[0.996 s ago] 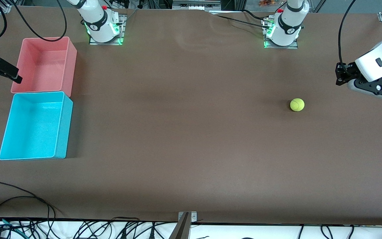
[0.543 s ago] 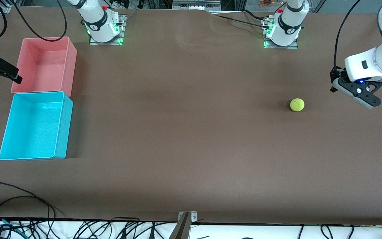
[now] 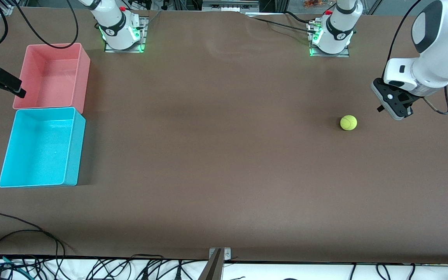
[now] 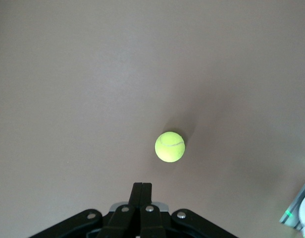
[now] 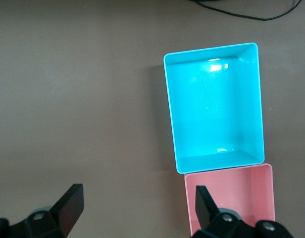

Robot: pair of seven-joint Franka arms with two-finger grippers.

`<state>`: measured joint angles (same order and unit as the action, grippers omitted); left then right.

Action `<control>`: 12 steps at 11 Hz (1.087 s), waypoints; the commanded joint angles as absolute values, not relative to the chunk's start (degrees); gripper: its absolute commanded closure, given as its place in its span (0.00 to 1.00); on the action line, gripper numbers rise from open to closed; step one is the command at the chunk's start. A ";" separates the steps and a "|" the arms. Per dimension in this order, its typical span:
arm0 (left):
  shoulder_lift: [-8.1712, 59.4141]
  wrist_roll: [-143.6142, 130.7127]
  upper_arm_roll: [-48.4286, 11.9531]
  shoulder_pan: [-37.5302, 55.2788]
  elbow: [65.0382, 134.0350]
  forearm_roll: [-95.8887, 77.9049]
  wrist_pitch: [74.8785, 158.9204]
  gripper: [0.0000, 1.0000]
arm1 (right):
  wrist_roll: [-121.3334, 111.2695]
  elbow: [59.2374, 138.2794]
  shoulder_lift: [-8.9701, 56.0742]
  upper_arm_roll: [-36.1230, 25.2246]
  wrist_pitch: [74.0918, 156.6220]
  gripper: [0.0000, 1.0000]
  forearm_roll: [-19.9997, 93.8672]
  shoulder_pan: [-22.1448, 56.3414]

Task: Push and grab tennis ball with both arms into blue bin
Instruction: 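Move the left gripper down behind the tennis ball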

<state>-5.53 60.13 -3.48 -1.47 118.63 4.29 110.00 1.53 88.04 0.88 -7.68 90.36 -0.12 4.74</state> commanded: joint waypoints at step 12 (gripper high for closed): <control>-5.28 110.65 -3.69 -15.72 146.58 -2.81 144.73 1.00 | 2.02 87.10 1.05 -7.91 90.09 0.00 0.97 4.75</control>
